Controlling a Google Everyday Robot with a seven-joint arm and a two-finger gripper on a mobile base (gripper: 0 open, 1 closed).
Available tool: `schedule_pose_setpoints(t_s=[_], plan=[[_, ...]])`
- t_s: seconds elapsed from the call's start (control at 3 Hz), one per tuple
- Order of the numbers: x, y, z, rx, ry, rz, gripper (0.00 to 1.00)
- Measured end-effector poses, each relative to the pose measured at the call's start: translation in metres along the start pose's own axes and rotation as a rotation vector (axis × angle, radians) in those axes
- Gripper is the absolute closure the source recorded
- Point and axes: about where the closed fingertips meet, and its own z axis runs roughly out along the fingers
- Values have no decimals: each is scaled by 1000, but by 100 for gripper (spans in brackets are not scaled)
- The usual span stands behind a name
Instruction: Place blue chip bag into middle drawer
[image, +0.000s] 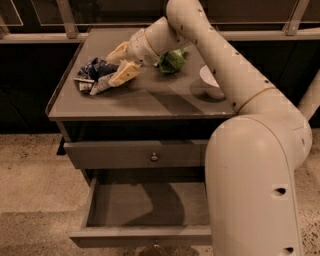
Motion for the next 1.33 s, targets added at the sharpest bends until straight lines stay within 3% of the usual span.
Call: schedule_pose_setpoints(t_s=[0.67,1.0,1.33], plan=[[0,0,0,0,0,0,88],[0,0,0,0,0,0,100],[-4,10,-7,-14,-7,7,100]])
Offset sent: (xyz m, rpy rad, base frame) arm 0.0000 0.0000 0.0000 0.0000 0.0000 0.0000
